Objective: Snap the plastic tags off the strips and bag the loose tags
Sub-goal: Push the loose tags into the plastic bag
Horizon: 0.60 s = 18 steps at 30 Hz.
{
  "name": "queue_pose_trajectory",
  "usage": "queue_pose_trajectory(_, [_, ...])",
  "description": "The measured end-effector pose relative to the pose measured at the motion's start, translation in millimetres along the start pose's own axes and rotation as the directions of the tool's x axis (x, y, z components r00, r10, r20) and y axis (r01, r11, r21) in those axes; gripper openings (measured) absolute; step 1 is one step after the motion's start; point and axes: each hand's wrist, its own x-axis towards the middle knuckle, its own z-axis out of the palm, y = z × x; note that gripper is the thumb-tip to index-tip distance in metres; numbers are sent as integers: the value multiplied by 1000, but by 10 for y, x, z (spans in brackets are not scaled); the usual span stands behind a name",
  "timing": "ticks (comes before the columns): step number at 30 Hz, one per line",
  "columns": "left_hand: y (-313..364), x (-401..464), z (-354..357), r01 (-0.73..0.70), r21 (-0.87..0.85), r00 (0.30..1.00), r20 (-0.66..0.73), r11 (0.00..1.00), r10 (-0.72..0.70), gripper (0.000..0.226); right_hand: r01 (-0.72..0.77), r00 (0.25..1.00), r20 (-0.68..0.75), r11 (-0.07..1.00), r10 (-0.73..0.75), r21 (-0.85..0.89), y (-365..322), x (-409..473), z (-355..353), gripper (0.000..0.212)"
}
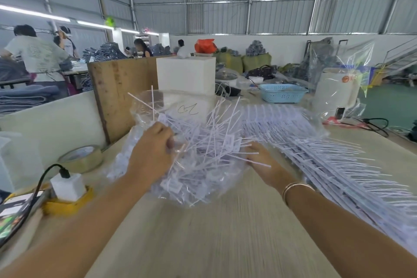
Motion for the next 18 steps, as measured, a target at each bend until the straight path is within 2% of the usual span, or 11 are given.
queue_pose_trajectory(2, [-29, -62, 4, -72, 114, 996, 52, 991, 67, 18, -28, 998, -55, 995, 33, 99, -19, 3, -195, 26])
queue_pose_trajectory(4, [-46, -102, 13, -130, 151, 990, 68, 980, 121, 21, -24, 956, -275, 962, 102, 273, 25, 41, -406, 44])
queue_pose_trajectory(5, [-48, -111, 18, -128, 162, 991, 70, 979, 118, 20, -39, 896, -426, 978, 126, 205, 111, 81, -503, 43])
queue_pose_trajectory(6, [-46, -113, 23, -118, 173, 992, 71, 978, 107, 18, -120, 843, -523, 992, 122, 37, 190, 100, -571, 36])
queue_pose_trajectory(7, [-34, -107, 22, -112, 174, 992, 76, 978, 100, 16, -242, 840, -532, 953, 110, -185, 269, 135, -594, 27])
queue_pose_trajectory(8, [-25, -99, 12, -121, 173, 991, 79, 977, 108, 13, -346, 873, -467, 853, 140, -391, 346, 145, -588, 21])
queue_pose_trajectory(9, [-15, -97, -7, -150, 173, 988, 70, 974, 139, 8, -402, 899, -386, 741, 208, -538, 429, 150, -557, 26])
queue_pose_trajectory(10, [-13, -104, -28, -176, 178, 984, 43, 968, 171, 8, -424, 905, -323, 643, 276, -638, 500, 147, -505, 35])
queue_pose_trajectory(12, [-18, -165, -112, -192, 190, 977, -62, 963, 206, 26, -409, 909, -294, 505, 295, -760, 588, 121, -388, 43])
queue_pose_trajectory(15, [-55, -376, -259, -174, 153, 964, -173, 973, 200, 23, -386, 920, -296, 468, 257, -795, 619, 135, -336, 31])
queue_pose_trajectory(18, [-53, -627, -326, -107, -155, 979, -189, 982, 77, 29, -507, 854, -452, 607, 257, -612, 548, 134, -406, 32])
